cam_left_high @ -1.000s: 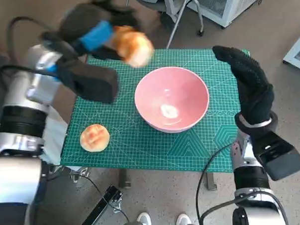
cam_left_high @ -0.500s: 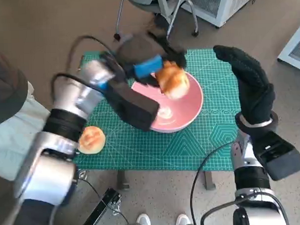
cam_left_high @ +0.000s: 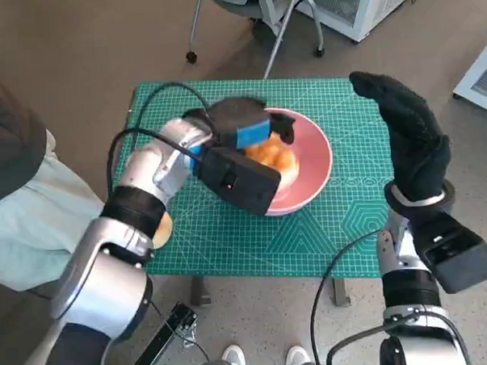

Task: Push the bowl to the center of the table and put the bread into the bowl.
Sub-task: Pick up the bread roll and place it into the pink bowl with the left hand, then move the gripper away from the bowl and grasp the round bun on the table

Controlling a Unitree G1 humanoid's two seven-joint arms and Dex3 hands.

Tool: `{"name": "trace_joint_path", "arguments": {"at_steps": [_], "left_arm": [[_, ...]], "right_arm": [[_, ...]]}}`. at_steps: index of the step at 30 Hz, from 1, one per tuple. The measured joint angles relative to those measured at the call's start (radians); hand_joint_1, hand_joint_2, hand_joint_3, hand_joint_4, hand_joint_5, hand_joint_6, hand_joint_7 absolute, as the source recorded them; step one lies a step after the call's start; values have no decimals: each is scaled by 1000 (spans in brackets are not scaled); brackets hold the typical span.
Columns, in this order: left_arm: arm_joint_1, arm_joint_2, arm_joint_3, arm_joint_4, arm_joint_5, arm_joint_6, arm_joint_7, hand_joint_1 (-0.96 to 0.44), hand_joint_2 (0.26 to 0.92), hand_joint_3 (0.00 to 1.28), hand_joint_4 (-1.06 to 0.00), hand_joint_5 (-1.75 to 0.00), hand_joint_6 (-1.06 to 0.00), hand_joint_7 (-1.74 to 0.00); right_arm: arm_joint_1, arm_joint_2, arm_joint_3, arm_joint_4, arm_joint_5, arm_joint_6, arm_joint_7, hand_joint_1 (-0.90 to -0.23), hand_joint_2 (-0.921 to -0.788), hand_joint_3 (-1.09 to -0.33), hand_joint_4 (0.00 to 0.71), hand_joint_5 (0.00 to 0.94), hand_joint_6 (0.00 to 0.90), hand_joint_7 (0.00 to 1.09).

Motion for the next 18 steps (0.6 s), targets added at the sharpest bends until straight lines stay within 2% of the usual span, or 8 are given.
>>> {"name": "trace_joint_path", "arguments": {"at_steps": [7, 18], "left_arm": [[38, 38, 46, -97, -57, 0, -56, -154, 771, 11, 0, 0, -13, -314], [193, 190, 185, -504, -206, 97, -222, -127, 774, 3, 1, 1, -116, -150]], "right_arm": [[5, 0, -1, -4, 0, 0, 0, -565, -921, -678, 363, 4, 27, 828], [6, 1, 0, -4, -1, -1, 0, -565, -921, -674, 364, 4, 32, 828]]}}
